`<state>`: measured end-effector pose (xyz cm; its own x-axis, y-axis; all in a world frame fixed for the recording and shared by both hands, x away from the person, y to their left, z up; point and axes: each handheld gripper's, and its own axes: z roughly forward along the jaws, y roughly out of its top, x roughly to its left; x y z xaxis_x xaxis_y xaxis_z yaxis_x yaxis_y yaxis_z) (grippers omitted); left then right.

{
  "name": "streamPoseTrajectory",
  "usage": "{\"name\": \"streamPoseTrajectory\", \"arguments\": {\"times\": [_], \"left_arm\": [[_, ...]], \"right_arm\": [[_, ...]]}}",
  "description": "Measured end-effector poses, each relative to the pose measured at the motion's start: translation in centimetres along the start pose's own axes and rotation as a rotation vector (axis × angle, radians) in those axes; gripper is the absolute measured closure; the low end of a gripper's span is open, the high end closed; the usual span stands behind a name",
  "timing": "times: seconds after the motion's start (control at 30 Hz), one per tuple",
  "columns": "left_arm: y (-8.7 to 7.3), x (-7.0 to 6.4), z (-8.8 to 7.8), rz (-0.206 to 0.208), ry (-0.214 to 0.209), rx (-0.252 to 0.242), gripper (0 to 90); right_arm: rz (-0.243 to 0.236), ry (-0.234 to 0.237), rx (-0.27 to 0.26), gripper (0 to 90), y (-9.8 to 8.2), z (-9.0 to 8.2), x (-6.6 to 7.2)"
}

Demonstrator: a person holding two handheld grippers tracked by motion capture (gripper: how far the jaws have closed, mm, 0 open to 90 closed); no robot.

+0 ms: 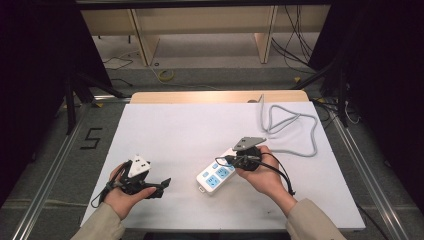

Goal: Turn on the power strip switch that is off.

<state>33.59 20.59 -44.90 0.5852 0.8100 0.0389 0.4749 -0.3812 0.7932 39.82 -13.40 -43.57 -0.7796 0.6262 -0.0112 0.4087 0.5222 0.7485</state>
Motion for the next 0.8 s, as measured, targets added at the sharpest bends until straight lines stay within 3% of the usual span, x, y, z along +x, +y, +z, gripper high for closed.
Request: {"name": "streamPoseTrajectory", "arguments": {"times": [0.8], "left_arm": [[0.0, 0.0, 0.0, 0.000, -0.001, 0.000, 8.6]], "right_arm": [[-0.016, 0.009, 0.027, 90.0, 0.6, 1.3, 0.2]]}}
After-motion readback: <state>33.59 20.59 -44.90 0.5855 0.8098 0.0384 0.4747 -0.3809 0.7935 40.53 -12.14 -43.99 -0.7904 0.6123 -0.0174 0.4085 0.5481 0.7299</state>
